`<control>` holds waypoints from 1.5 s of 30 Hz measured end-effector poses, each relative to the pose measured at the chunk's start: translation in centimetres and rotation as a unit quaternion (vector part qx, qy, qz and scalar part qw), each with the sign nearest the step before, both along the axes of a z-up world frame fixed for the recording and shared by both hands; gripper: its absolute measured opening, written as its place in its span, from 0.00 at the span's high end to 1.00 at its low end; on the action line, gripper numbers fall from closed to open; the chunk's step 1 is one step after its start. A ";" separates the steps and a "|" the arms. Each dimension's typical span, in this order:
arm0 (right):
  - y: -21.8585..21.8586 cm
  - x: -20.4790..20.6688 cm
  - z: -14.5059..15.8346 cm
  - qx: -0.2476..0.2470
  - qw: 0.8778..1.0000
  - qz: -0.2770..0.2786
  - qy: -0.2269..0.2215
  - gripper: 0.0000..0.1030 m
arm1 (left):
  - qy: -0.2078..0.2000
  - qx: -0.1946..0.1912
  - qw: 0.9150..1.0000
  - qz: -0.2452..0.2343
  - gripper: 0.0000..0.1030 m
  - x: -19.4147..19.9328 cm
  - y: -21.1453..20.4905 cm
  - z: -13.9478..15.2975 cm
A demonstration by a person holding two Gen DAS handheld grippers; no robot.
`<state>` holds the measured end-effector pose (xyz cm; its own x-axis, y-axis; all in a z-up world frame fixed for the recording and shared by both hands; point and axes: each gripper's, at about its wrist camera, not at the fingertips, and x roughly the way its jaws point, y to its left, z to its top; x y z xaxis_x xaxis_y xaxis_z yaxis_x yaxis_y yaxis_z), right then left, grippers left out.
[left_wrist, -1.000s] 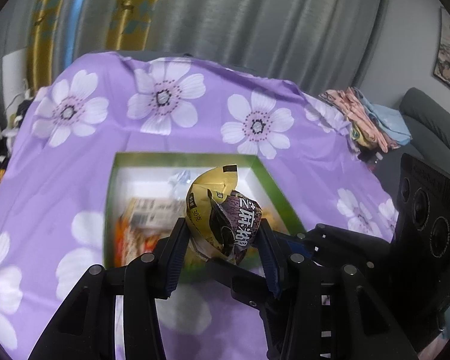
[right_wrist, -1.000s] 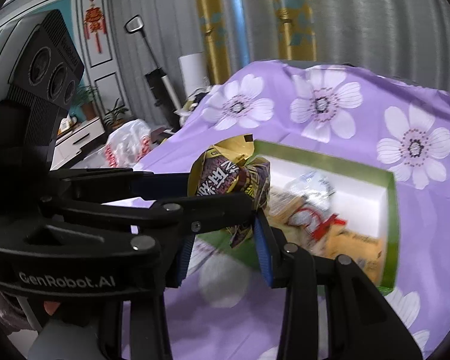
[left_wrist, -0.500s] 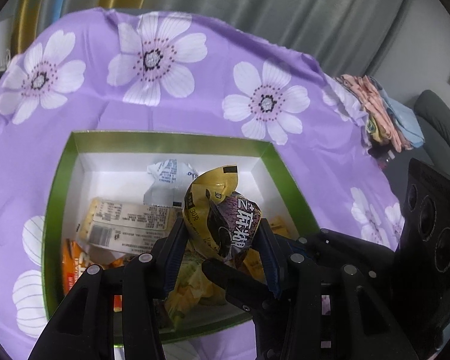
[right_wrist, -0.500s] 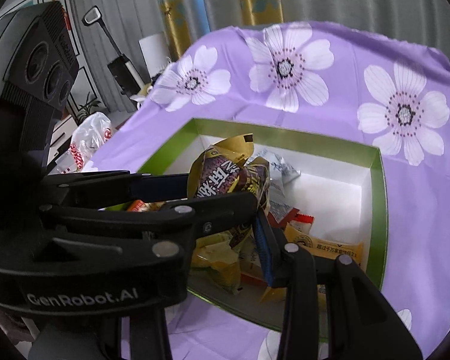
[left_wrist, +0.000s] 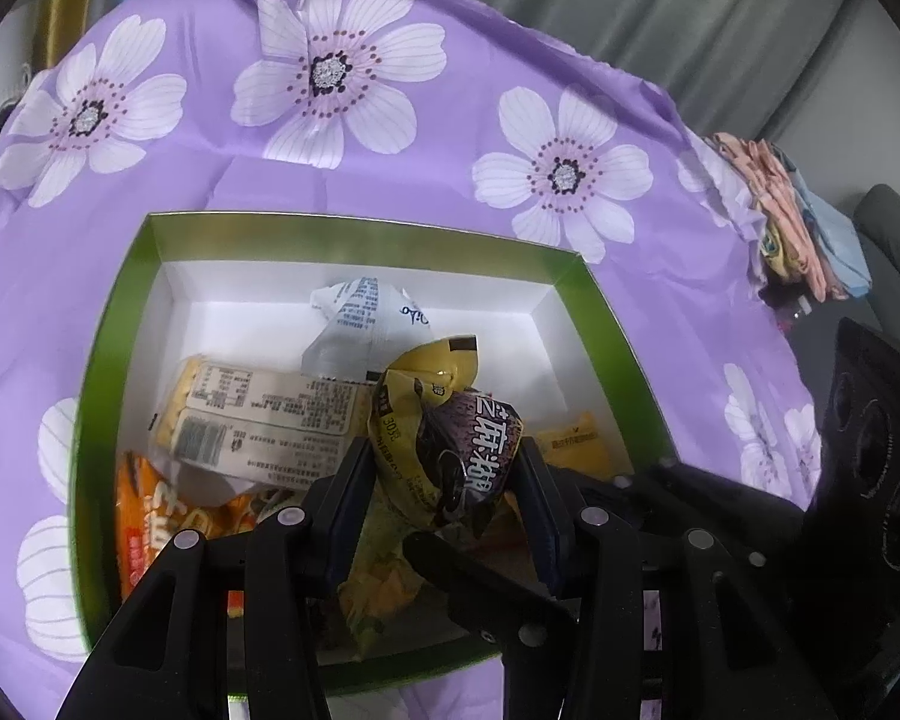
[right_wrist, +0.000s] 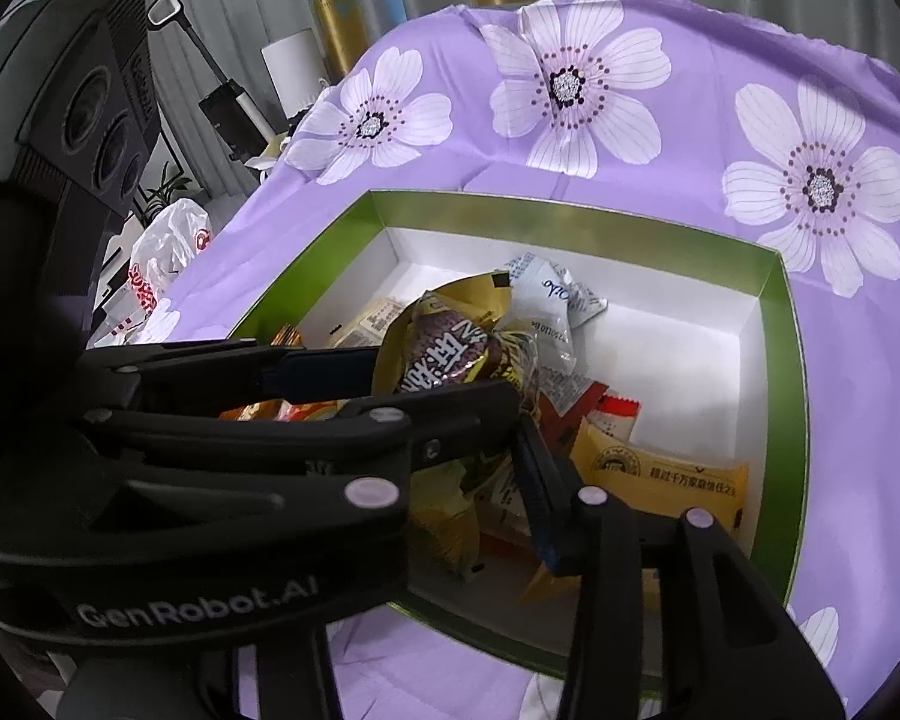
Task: Organize snacks
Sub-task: 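Open both grippers to release the candy bag, withdraw upward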
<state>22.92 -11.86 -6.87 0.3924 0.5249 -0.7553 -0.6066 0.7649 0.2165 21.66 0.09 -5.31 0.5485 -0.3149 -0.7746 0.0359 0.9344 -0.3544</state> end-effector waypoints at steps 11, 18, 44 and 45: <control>-3.0 -3.8 5.4 -0.012 0.997 -0.053 -0.049 0.04 | -0.048 0.081 0.995 0.033 0.10 -4.8 0.9 6.6; -4.2 -5.9 9.4 -0.042 0.992 -0.086 -0.082 0.00 | -0.079 0.122 0.987 0.064 0.03 -8.2 1.3 10.7; -6.4 -11.5 18.6 -0.032 0.985 -0.098 -0.140 0.00 | -0.107 0.130 0.981 0.097 0.01 -13.4 0.7 17.5; -6.4 -11.5 18.6 -0.032 0.985 -0.097 -0.140 0.00 | -0.107 0.131 0.981 0.098 0.01 -13.5 0.7 17.6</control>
